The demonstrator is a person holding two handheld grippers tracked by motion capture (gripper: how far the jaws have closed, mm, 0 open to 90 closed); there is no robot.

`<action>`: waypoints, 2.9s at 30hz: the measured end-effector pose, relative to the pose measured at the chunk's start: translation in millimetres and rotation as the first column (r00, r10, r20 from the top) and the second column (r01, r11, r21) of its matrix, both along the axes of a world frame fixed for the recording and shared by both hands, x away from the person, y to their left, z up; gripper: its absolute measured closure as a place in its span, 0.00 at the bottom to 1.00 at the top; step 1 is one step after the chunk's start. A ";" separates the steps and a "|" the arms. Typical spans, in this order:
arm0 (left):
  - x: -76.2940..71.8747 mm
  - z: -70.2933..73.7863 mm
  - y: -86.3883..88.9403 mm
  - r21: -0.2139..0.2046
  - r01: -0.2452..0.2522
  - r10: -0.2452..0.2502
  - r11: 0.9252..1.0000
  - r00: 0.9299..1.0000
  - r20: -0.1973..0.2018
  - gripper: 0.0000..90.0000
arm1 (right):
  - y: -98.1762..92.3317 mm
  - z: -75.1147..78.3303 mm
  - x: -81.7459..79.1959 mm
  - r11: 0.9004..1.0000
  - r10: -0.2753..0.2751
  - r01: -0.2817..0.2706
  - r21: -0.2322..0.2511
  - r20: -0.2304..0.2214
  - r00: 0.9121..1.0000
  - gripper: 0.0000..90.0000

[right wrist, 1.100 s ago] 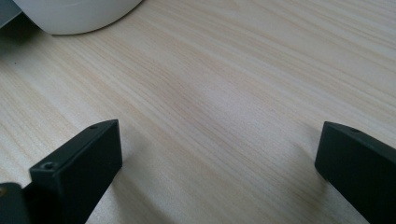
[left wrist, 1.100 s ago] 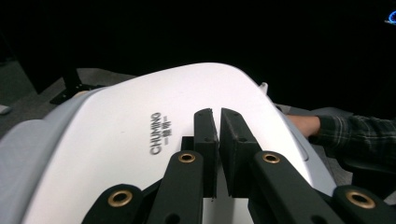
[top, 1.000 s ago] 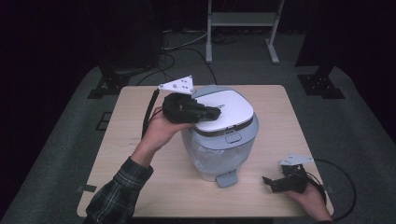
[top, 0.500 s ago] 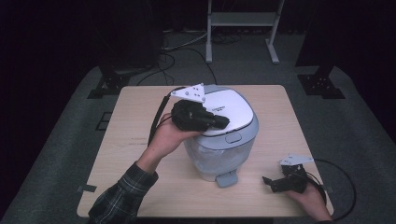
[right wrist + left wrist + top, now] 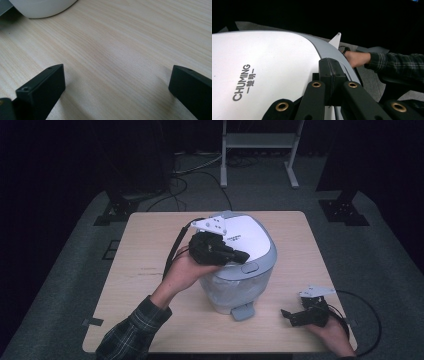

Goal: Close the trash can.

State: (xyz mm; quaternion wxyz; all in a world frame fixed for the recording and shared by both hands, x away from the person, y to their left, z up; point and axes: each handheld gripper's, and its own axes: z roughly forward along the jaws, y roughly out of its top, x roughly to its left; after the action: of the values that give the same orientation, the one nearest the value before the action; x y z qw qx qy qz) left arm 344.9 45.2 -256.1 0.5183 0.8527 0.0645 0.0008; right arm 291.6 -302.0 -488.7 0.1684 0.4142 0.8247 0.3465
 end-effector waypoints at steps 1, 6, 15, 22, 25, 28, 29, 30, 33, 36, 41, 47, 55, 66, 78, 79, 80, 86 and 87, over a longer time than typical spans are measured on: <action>-0.3 0.3 0.0 0.000 -0.003 0.003 1.000 1.000 0.002 1.00 | -0.1 0.0 0.0 1.000 0.000 0.000 0.000 0.001 1.000 0.00; 2.3 2.3 4.1 -0.016 -0.030 0.030 0.999 0.999 0.013 0.76 | 0.0 0.1 0.0 1.000 0.000 0.000 0.000 0.000 1.000 0.00; 9.2 10.7 19.7 -0.061 -0.098 0.099 0.993 0.995 0.013 0.44 | 0.0 0.0 0.0 1.000 0.000 0.000 0.001 0.000 1.000 0.00; 6.4 12.4 35.0 -0.060 -0.168 0.170 0.984 0.985 0.037 0.18 | -0.2 0.1 -0.3 1.000 -0.001 0.001 0.001 0.000 1.000 0.00; 4.4 12.8 43.5 -0.068 -0.197 0.200 0.978 0.979 0.044 0.10 | -0.2 0.0 -0.3 1.000 -0.001 0.001 0.001 0.000 1.000 0.00; 1.7 12.7 53.3 -0.073 -0.219 0.223 0.973 0.973 0.051 0.08 | -0.2 0.1 -0.3 1.000 -0.001 0.001 0.000 0.000 1.000 0.00; 0.2 12.7 57.5 -0.069 -0.230 0.235 0.971 0.970 0.062 0.07 | -0.2 0.0 -0.3 1.000 -0.001 0.001 0.001 0.000 1.000 0.00; -0.9 12.5 61.0 -0.067 -0.240 0.244 0.968 0.967 0.067 0.05 | -0.2 0.1 -0.3 1.000 -0.001 0.001 0.000 0.000 1.000 0.00; -3.6 10.8 70.3 -0.074 -0.259 0.265 0.963 0.962 0.073 0.03 | -0.2 0.1 -0.3 1.000 -0.001 0.001 0.000 0.000 1.000 0.00; -6.5 6.8 82.6 -0.077 -0.286 0.292 0.955 0.953 0.081 0.02 | -0.1 0.1 -0.4 1.000 -0.002 0.002 0.000 0.000 1.000 0.00; -10.4 -2.6 98.7 -0.085 -0.322 0.329 0.943 0.941 0.079 0.01 | -0.1 0.1 -0.4 1.000 -0.003 0.003 0.000 0.000 1.000 0.00; -17.5 -17.7 115.3 -0.074 -0.362 0.367 0.929 0.927 0.071 0.00 | 0.0 0.1 -0.7 1.000 -0.006 0.006 0.000 -0.001 1.000 0.00; -28.7 -53.2 130.2 -0.024 -0.406 0.406 0.914 0.911 0.073 0.00 | 0.1 0.1 -0.9 1.000 -0.009 0.009 0.000 0.000 1.000 0.00; -40.4 -106.8 150.5 0.015 -0.451 0.450 0.892 0.891 0.054 0.00 | 0.1 0.1 -1.0 1.000 -0.009 0.009 0.000 0.000 1.000 0.00; -41.2 -165.1 167.0 0.133 -0.512 0.510 0.849 0.859 0.048 0.00 | 0.2 0.1 -1.1 1.000 -0.011 0.011 0.000 0.000 1.000 0.00; -41.4 -168.1 168.2 0.141 -0.515 0.513 0.846 0.857 0.049 0.00 | 0.1 0.1 -1.1 1.000 -0.010 0.010 0.000 0.000 1.000 0.00; -41.9 -173.1 170.2 0.156 -0.519 0.518 0.841 0.854 0.047 0.00 | 0.1 0.1 -1.1 1.000 -0.010 0.010 0.000 0.000 1.000 0.00; -44.3 -192.4 178.9 0.236 -0.534 0.537 0.812 0.842 0.057 0.00 | 0.2 0.1 -1.3 1.000 -0.012 0.012 0.000 0.000 1.000 0.00; -44.7 -194.6 179.7 0.243 -0.533 0.537 0.811 0.842 0.056 0.00 | 0.3 0.1 -1.3 1.000 -0.013 0.013 0.000 0.000 1.000 0.00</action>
State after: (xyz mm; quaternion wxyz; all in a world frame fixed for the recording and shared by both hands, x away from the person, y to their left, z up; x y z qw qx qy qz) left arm 300.2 225.0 -450.7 0.3853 0.8583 0.3049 0.1479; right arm 290.3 -301.7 -488.6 0.1706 0.4197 0.8218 0.3456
